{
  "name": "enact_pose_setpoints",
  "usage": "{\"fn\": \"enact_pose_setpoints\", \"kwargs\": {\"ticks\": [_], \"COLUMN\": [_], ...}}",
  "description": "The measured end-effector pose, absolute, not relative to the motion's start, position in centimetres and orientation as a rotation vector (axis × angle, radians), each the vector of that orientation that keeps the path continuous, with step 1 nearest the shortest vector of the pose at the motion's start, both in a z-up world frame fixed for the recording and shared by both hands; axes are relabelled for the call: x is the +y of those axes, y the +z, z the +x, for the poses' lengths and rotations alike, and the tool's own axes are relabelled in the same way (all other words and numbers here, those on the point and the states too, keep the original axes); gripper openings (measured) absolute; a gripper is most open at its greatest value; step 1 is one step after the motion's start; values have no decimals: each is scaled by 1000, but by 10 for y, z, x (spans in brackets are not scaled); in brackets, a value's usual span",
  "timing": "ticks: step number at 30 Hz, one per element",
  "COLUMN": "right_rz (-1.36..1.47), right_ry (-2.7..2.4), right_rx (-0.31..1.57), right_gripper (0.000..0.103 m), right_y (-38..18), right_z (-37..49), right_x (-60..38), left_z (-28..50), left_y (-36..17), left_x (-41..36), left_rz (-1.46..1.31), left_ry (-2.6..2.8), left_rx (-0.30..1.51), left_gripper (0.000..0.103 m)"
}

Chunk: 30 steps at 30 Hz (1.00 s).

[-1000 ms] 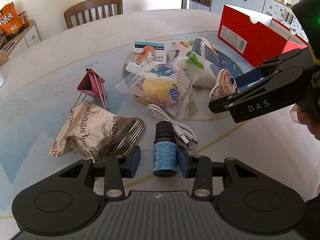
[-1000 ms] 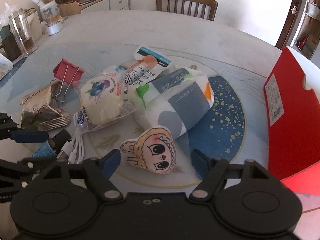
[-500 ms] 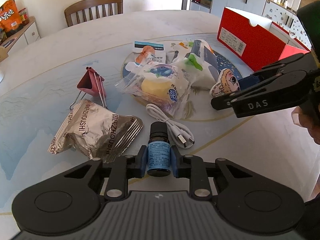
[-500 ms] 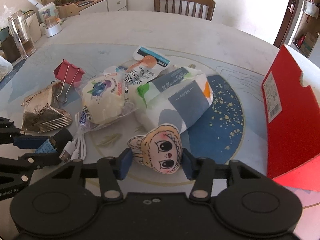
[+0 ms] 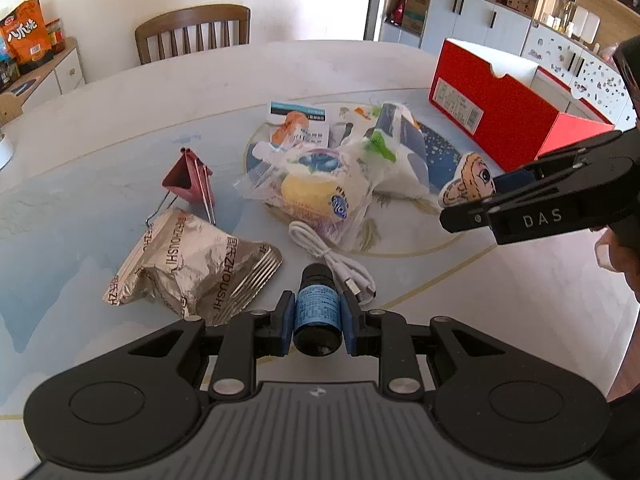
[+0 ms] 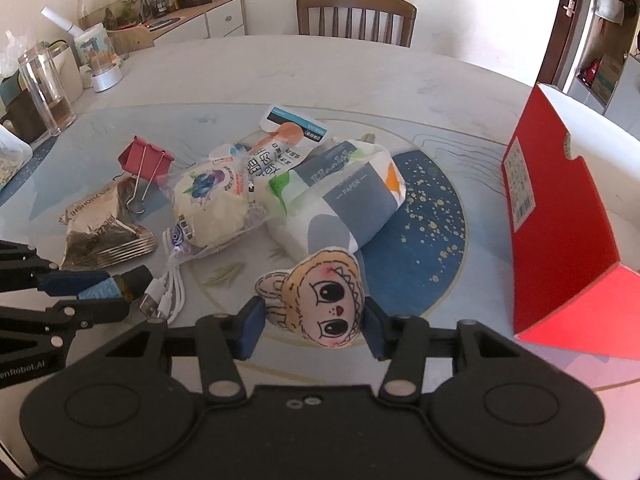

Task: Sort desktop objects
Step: 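Grasp the small blue bottle with the left tool while the right tool grasps the plush doll, then carry the blue bottle and plush doll over the red shoebox with both tools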

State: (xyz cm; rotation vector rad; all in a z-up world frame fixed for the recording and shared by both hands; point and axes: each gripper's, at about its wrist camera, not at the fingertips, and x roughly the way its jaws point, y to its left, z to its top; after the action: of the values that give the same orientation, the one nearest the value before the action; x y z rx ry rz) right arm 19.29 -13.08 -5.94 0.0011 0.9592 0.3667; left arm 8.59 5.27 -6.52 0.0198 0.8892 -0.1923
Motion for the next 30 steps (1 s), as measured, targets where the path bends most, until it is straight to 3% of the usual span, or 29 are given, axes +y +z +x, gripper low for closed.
{"fn": "enact_pose_setpoints", "kwargs": {"ticks": [30], "right_rz": [86], "right_ry": [323], "right_rx": [908], "right_gripper": [49], "right_y": [-10], "right_z": [173], "right_x": [-187], "left_z": [96], "left_y": [5], "left_x": [6], "left_rz": [39], "left_ry": [-290], "left_rx": [700], "left_gripper": [23]}}
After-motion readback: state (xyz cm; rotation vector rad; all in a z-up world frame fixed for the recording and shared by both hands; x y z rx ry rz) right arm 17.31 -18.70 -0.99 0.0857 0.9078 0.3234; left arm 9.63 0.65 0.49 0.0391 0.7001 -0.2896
